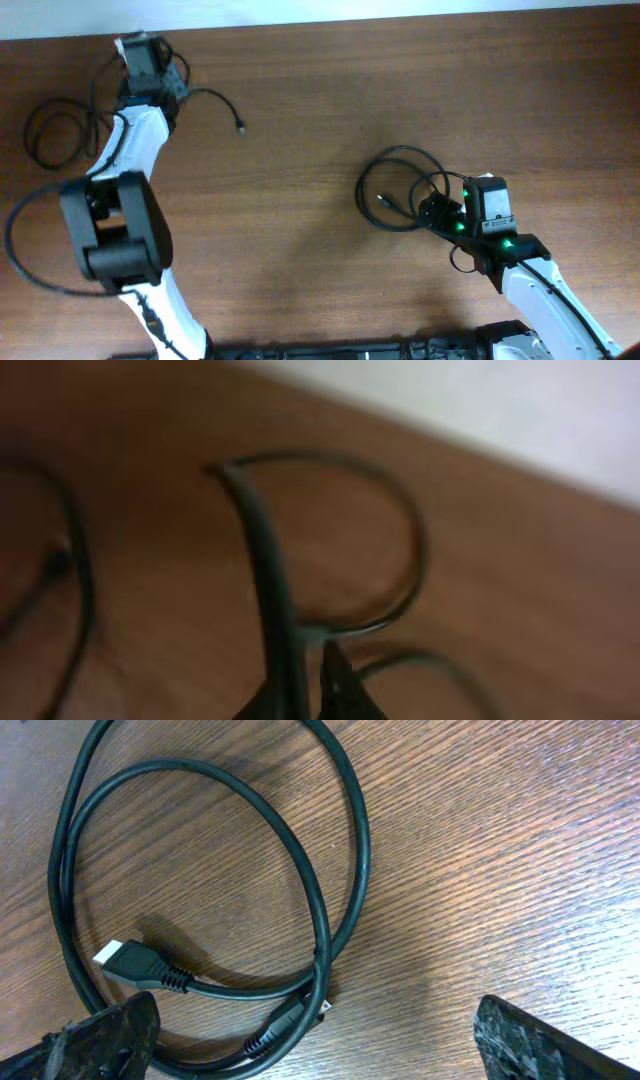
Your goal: Untangle cables
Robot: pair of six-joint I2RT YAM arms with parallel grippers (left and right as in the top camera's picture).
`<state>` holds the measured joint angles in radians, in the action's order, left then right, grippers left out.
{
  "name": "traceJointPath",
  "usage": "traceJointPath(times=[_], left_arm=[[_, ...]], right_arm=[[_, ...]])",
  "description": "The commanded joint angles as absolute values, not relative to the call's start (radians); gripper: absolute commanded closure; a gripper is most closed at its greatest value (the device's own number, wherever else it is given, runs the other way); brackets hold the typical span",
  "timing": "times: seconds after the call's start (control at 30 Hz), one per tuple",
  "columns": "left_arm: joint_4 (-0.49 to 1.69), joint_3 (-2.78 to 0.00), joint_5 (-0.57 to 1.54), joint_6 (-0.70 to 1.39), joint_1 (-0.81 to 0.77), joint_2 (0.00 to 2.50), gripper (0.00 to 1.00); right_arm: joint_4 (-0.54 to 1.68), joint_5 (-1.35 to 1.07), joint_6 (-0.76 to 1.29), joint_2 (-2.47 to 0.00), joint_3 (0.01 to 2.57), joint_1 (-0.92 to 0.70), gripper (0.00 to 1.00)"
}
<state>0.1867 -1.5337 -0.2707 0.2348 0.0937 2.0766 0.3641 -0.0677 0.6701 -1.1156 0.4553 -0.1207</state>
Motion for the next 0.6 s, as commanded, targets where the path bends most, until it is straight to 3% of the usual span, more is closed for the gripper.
traceJointPath(times=[0.0,0.03,0.07,0.1,0.13,0.23,0.33,0.43,0.5,0.57], left_arm=[[0.292,-1.54,-0.284,0.525,0.133,2.128,1.0],[0.307,-1.54,-0.278,0.563,0.136,2.127,1.0],[0.319,-1.54,-0.243,0.571,0.139,2.125,0.75],[0.343,-1.54,-0.224,0.57,0.139,2.117,0.09],[0.369,-1.54,-0.191,0.559,0.139,2.097,0.01],[0.427,-1.54,-0.116,0.5,0.139,1.973,0.01],[0.709,-1.54,-0.116,0.512,0.116,1.723,0.01],[0.893,-1.54,-0.014,0.538,0.073,1.689,0.01],[0.968,-1.54,0.23,0.537,0.031,1.691,0.01],[1.025,-1.539,0.229,0.533,-0.049,1.691,0.01]], right_arm=[[0.363,-0.055,0.663,-1.114,0.456,-0.123,0.01],[0.363,-0.055,0.663,-1.114,0.456,-0.123,0.01],[0.363,-0.055,0.663,-1.114,0.456,-0.123,0.01],[0.363,-0.055,0.663,-1.114,0.456,-0.123,0.01],[0.363,-0.055,0.663,-1.114,0.456,-0.123,0.01],[0.363,-0.055,0.663,-1.114,0.456,-0.123,0.01],[0.363,-0.055,0.663,-1.114,0.456,-0.123,0.01],[0.363,-0.055,0.663,-1.114,0.456,-0.123,0.02],[0.363,-0.055,0.663,-1.114,0.456,-0.123,0.01],[0.363,-0.055,0.663,-1.114,0.456,-0.123,0.01]])
